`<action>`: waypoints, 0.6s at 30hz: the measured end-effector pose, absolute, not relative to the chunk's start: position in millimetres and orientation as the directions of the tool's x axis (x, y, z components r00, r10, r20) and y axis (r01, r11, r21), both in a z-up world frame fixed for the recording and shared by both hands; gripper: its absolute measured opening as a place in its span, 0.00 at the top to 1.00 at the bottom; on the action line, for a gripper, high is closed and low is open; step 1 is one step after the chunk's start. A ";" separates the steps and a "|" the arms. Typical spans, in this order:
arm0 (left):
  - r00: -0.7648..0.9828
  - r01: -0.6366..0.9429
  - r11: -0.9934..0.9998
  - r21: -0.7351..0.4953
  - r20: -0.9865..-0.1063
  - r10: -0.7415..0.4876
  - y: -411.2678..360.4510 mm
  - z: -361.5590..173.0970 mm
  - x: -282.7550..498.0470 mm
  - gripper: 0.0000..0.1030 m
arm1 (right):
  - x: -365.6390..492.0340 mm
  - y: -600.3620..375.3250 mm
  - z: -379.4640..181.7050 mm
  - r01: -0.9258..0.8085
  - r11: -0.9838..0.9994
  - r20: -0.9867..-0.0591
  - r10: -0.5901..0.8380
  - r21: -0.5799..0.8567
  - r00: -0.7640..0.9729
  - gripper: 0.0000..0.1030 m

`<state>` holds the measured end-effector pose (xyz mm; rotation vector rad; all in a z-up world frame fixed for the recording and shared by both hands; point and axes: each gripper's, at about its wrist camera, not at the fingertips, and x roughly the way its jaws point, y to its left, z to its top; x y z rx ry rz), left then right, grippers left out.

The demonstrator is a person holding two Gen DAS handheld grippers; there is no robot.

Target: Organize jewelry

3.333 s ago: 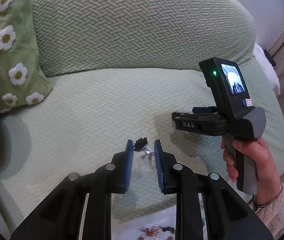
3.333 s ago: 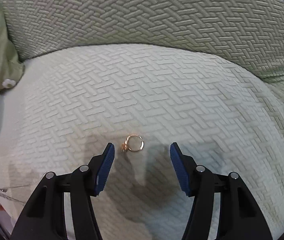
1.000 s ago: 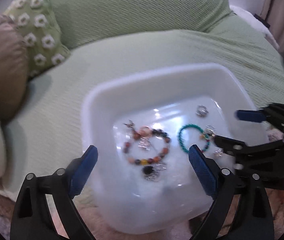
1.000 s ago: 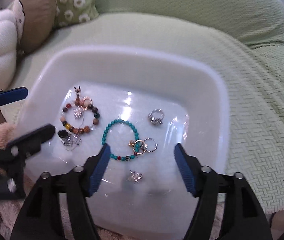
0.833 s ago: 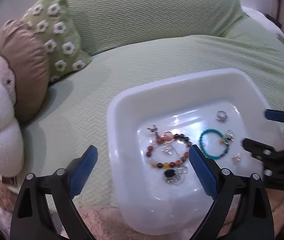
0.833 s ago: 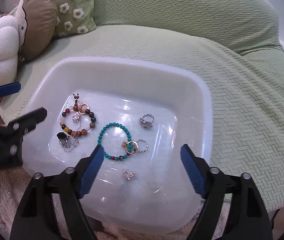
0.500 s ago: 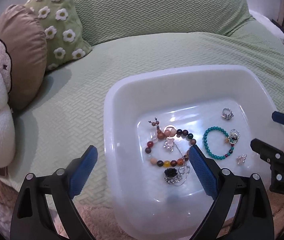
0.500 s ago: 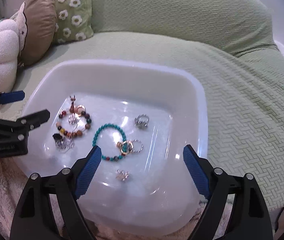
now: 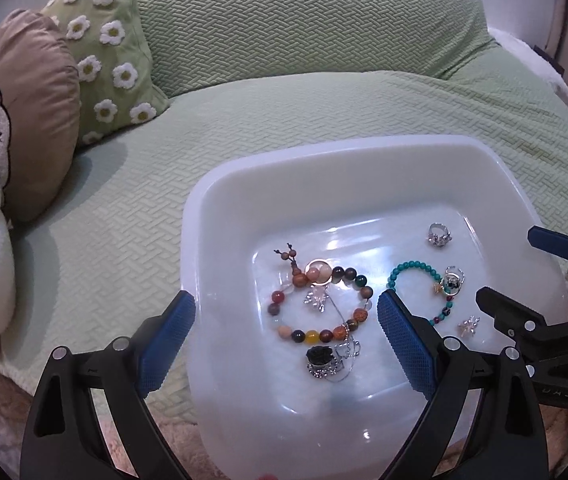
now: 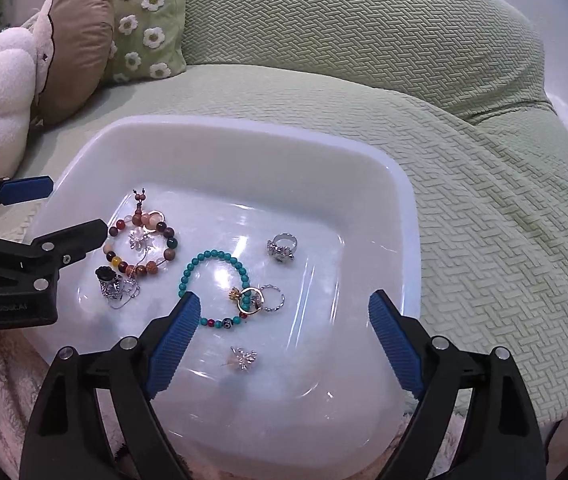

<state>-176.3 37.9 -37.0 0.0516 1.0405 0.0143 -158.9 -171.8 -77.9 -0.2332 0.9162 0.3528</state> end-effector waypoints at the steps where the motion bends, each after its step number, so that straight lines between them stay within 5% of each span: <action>1: 0.502 0.012 0.999 0.048 -0.864 0.036 38.1 -38.0 -175.8 0.14 | -158.2 -172.3 -77.9 -0.391 0.919 -0.807 0.200 -0.042 0.556 0.18; 18: 0.521 0.037 0.995 0.093 -0.851 0.060 28.5 -37.2 -179.4 0.14 | -158.6 -171.1 -83.0 -0.392 0.919 -0.820 0.194 -0.040 0.539 0.17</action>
